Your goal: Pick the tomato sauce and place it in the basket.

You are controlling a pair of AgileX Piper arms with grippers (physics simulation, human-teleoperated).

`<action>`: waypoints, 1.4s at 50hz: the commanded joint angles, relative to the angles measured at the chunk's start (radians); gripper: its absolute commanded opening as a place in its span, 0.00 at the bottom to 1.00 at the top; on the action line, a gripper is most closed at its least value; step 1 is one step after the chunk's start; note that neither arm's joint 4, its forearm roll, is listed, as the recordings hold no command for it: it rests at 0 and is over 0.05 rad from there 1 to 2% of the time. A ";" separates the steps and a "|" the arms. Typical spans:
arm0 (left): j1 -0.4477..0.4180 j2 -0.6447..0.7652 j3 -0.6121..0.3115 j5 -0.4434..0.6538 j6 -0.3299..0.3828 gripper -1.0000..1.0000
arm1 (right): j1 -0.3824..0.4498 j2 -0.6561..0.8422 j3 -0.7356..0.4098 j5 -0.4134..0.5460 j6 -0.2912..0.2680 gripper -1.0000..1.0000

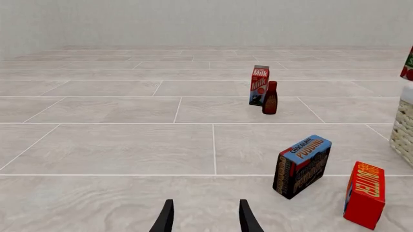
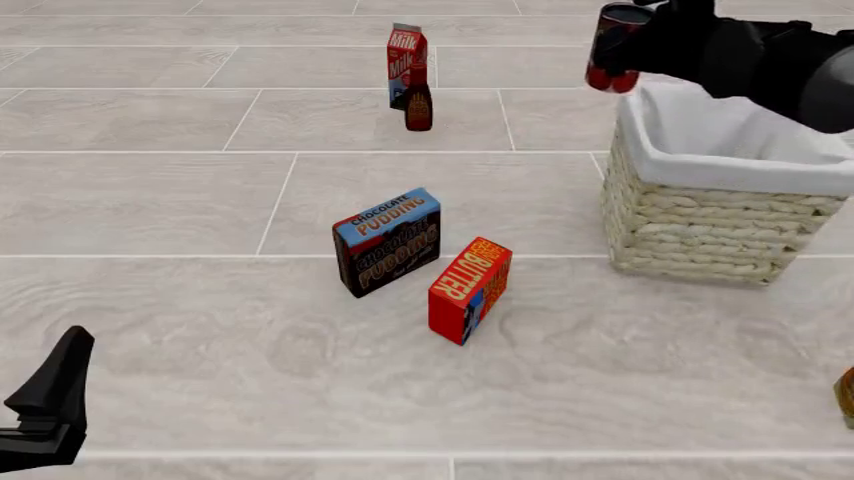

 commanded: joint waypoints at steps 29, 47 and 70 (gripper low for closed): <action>0.000 0.000 0.000 0.000 0.000 1.00 | -0.140 -0.050 0.095 -0.053 0.005 0.00; 0.000 0.000 0.000 0.000 0.000 1.00 | -0.201 -0.059 0.143 -0.082 0.021 0.00; 0.000 0.000 0.000 0.000 0.000 1.00 | -0.250 -0.045 0.211 -0.141 0.043 0.00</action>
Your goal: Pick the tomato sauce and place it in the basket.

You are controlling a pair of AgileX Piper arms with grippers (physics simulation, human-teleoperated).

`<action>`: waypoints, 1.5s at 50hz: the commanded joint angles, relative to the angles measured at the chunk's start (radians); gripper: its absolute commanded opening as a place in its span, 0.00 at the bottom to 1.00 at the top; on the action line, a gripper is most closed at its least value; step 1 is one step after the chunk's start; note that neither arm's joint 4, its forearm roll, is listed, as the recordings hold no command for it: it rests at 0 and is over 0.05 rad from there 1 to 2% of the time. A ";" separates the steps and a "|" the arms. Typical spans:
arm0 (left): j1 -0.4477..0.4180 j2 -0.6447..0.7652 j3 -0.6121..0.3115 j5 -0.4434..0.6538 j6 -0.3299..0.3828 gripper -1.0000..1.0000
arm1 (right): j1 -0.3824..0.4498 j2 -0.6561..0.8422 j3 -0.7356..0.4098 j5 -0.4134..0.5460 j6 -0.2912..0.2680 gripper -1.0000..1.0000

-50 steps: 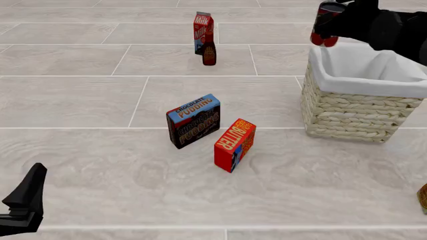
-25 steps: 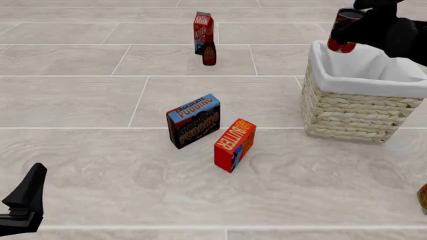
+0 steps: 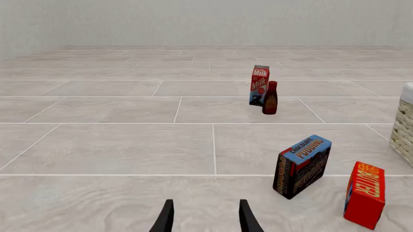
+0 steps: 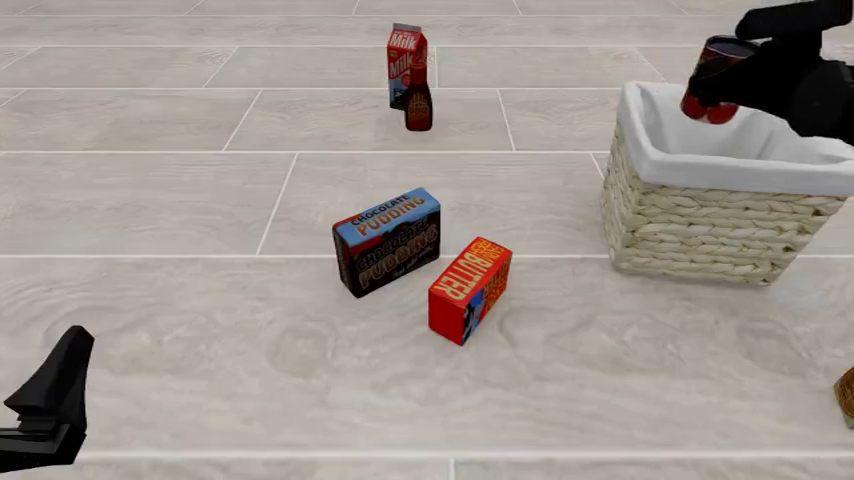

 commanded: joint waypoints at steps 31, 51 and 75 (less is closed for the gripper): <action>0.000 0.000 0.000 0.000 0.000 1.00 | -0.039 0.114 -0.067 -0.001 0.027 0.00; 0.000 0.000 0.000 0.000 0.000 1.00 | -0.040 0.188 -0.173 0.090 0.039 0.00; 0.000 0.000 0.000 0.000 0.000 1.00 | -0.057 0.207 -0.177 0.093 0.040 0.00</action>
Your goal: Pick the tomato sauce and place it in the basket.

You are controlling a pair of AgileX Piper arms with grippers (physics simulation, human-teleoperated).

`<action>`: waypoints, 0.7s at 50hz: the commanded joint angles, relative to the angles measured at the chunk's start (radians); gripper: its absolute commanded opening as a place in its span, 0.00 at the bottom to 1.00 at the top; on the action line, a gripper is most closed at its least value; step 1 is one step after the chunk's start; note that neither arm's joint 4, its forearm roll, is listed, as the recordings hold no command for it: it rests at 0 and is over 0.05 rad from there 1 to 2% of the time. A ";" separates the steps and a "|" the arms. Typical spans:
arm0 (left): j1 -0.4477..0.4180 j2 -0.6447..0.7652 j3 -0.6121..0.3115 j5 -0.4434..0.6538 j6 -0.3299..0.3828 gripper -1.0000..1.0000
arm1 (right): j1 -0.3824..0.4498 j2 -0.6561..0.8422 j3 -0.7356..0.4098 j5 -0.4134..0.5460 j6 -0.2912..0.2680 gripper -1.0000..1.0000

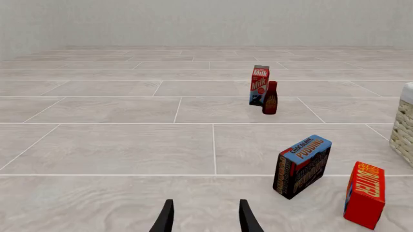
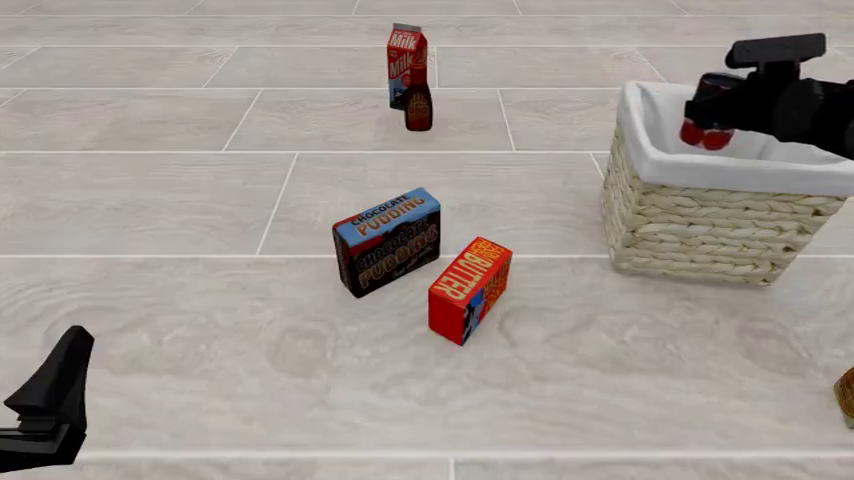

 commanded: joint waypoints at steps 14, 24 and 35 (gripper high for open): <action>0.000 0.000 0.000 0.000 0.000 1.00 | -0.012 0.004 -0.006 -0.001 0.013 1.00; 0.000 0.000 0.000 0.000 0.000 1.00 | -0.011 -0.003 0.002 -0.005 0.007 1.00; 0.000 0.000 0.000 0.000 0.000 1.00 | -0.003 -0.041 0.017 -0.002 0.010 1.00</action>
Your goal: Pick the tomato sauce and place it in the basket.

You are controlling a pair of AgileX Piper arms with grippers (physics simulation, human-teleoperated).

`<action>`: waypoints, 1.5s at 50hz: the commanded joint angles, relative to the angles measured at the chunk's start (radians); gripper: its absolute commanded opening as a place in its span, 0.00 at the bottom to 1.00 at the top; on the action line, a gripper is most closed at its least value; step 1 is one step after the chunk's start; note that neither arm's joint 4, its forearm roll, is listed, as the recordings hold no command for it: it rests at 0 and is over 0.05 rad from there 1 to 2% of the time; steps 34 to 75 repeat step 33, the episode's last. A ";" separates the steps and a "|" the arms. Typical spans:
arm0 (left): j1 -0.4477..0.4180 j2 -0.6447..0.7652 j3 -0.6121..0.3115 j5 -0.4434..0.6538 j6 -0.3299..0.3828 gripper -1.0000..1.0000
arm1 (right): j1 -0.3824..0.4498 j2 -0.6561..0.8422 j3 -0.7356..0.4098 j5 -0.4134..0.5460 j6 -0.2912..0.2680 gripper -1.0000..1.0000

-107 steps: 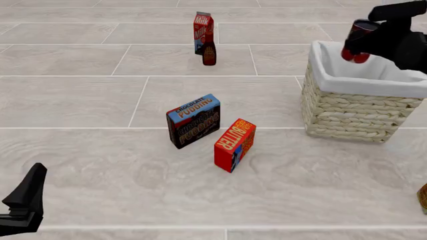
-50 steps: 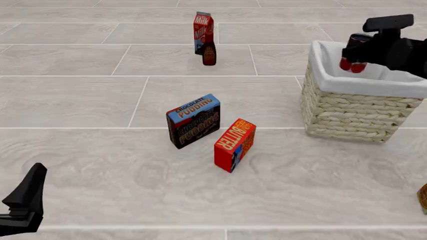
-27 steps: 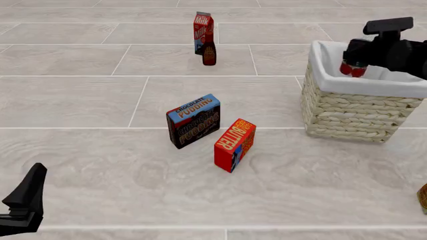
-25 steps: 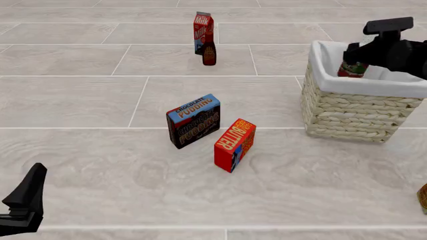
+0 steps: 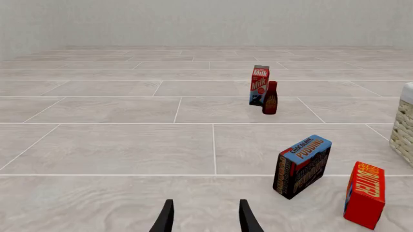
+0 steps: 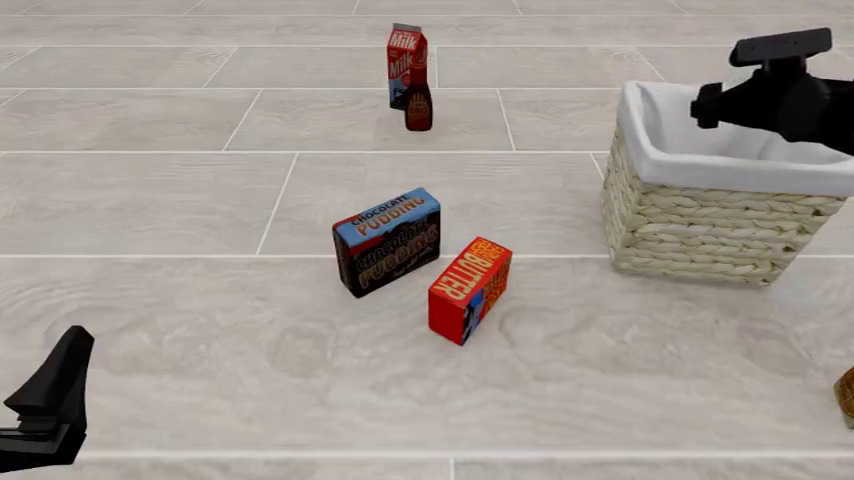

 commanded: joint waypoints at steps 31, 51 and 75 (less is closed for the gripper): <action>0.000 0.000 0.000 0.000 0.000 1.00 | 0.060 -0.168 0.121 -0.023 0.019 1.00; 0.000 0.000 0.000 0.000 0.000 1.00 | 0.062 -0.179 0.132 -0.026 0.019 1.00; 0.000 0.000 0.000 0.000 0.000 1.00 | 0.062 -0.179 0.132 -0.026 0.019 1.00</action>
